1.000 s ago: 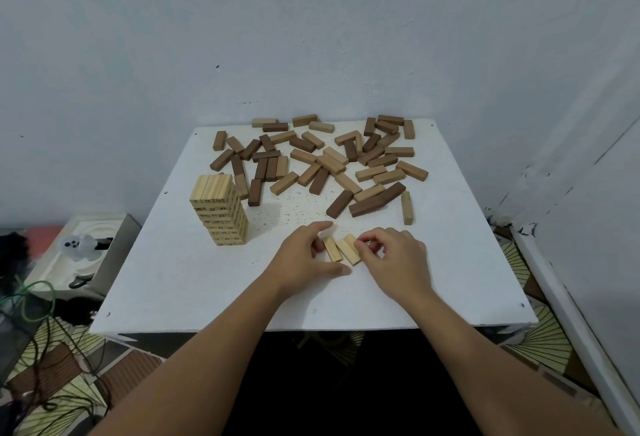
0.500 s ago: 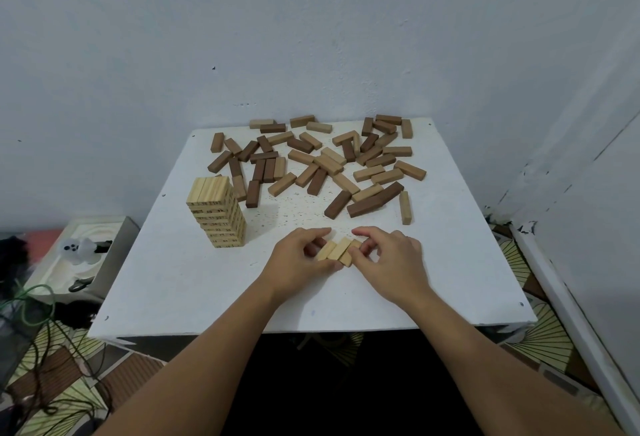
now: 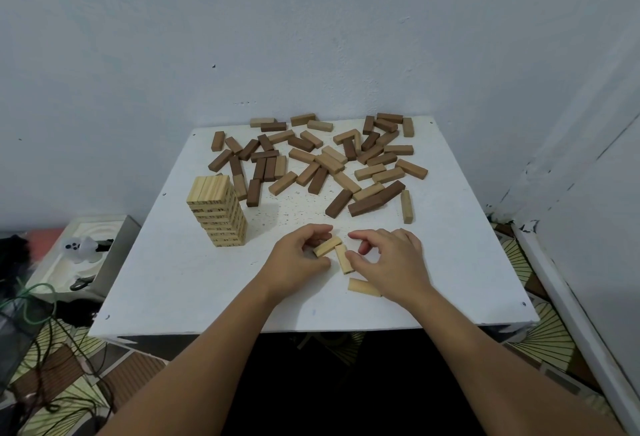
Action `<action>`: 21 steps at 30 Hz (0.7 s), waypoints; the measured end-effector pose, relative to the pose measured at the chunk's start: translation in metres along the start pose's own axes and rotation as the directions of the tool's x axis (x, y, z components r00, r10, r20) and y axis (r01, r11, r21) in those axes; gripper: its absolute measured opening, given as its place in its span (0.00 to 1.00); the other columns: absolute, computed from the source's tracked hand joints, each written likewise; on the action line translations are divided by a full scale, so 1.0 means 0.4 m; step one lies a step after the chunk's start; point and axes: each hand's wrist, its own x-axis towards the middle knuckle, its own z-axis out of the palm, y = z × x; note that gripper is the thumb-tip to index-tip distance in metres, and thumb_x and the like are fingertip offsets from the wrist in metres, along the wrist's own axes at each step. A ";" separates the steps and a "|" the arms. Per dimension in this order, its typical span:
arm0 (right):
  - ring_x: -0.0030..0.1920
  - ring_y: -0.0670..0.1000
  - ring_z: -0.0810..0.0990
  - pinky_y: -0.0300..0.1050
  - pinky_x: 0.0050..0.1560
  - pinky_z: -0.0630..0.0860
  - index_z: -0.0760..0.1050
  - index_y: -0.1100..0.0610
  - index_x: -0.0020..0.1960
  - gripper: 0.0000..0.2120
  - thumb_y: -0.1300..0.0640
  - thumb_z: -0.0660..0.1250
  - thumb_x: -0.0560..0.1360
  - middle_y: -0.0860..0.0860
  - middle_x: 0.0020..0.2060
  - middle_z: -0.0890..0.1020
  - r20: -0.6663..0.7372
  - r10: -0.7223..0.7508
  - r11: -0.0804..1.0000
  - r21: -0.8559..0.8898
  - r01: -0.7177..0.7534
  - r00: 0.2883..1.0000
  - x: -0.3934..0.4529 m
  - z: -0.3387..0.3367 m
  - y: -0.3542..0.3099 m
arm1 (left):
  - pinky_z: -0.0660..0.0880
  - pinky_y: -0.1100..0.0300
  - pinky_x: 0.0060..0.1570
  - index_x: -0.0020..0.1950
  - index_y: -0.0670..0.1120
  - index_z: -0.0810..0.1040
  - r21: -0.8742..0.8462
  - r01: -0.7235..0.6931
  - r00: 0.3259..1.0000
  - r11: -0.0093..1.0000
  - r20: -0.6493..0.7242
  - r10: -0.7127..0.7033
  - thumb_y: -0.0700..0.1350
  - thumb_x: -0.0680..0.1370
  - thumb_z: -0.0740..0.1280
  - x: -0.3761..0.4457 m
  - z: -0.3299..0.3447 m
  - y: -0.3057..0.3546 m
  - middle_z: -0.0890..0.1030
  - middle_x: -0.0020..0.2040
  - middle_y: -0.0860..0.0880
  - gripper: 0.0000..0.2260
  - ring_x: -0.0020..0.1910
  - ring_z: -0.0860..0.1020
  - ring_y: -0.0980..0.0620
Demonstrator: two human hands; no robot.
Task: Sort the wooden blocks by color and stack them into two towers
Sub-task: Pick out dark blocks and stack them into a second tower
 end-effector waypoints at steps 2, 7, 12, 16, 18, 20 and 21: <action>0.52 0.42 0.72 0.49 0.73 0.59 0.78 0.35 0.63 0.15 0.36 0.65 0.77 0.35 0.43 0.79 0.009 -0.003 1.000 -0.007 0.003 1.000 0.000 -0.001 -0.002 | 0.74 0.59 0.67 0.68 0.57 0.79 0.003 0.013 1.000 1.000 -0.001 -0.013 0.40 0.74 0.75 -0.004 -0.004 0.003 0.81 0.61 0.59 0.25 0.61 0.77 0.62; 0.52 0.41 0.73 0.50 0.73 0.60 0.79 0.36 0.62 0.14 0.37 0.65 0.79 0.36 0.43 0.80 0.022 0.012 0.999 0.030 -0.012 1.000 0.001 -0.006 -0.006 | 0.71 0.62 0.64 0.70 0.58 0.76 0.042 0.049 0.998 0.998 0.034 -0.051 0.55 0.67 0.84 -0.004 -0.009 0.019 0.74 0.63 0.57 0.33 0.63 0.72 0.63; 0.57 0.39 0.68 0.49 0.68 0.65 0.75 0.36 0.65 0.20 0.36 0.70 0.75 0.37 0.51 0.79 0.298 0.013 0.974 0.212 -0.080 0.954 0.005 -0.081 -0.001 | 0.73 0.61 0.58 0.66 0.55 0.78 0.115 -0.005 1.000 0.993 0.000 0.005 0.57 0.68 0.82 -0.001 0.004 0.009 0.77 0.57 0.53 0.29 0.57 0.75 0.57; 0.61 0.41 0.65 0.44 0.62 0.68 0.75 0.36 0.60 0.29 0.35 0.80 0.63 0.38 0.54 0.74 0.540 -0.049 0.990 0.136 -0.029 0.840 0.015 -0.123 0.019 | 0.75 0.60 0.54 0.59 0.53 0.81 0.123 0.006 0.994 0.992 -0.113 0.008 0.55 0.73 0.79 0.009 0.024 0.008 0.79 0.52 0.53 0.18 0.53 0.77 0.56; 0.60 0.43 0.65 0.44 0.63 0.68 0.77 0.37 0.57 0.23 0.38 0.80 0.64 0.38 0.53 0.74 0.518 -0.063 0.991 0.134 -0.008 0.853 0.019 -0.115 0.020 | 0.74 0.61 0.49 0.54 0.52 0.81 0.141 0.016 0.989 0.990 -0.147 0.005 0.56 0.71 0.80 0.017 0.040 0.015 0.79 0.50 0.52 0.17 0.50 0.77 0.55; 0.60 0.45 0.67 0.47 0.66 0.68 0.80 0.39 0.53 0.15 0.43 0.78 0.68 0.40 0.53 0.76 0.468 -0.073 0.984 0.180 -0.014 0.881 0.020 -0.109 0.020 | 0.73 0.61 0.46 0.50 0.53 0.82 0.124 0.020 0.987 0.992 -0.163 0.001 0.55 0.69 0.81 0.021 0.047 0.020 0.79 0.48 0.52 0.15 0.48 0.77 0.53; 0.60 0.45 0.68 0.47 0.67 0.68 0.81 0.39 0.51 0.12 0.45 0.78 0.69 0.41 0.53 0.76 0.450 -0.073 0.979 0.201 -0.021 0.890 0.020 -0.108 0.022 | 0.74 0.60 0.46 0.49 0.53 0.82 0.092 0.030 0.986 0.995 -0.168 -0.014 0.54 0.69 0.82 0.022 0.046 0.021 0.80 0.47 0.52 0.14 0.47 0.77 0.53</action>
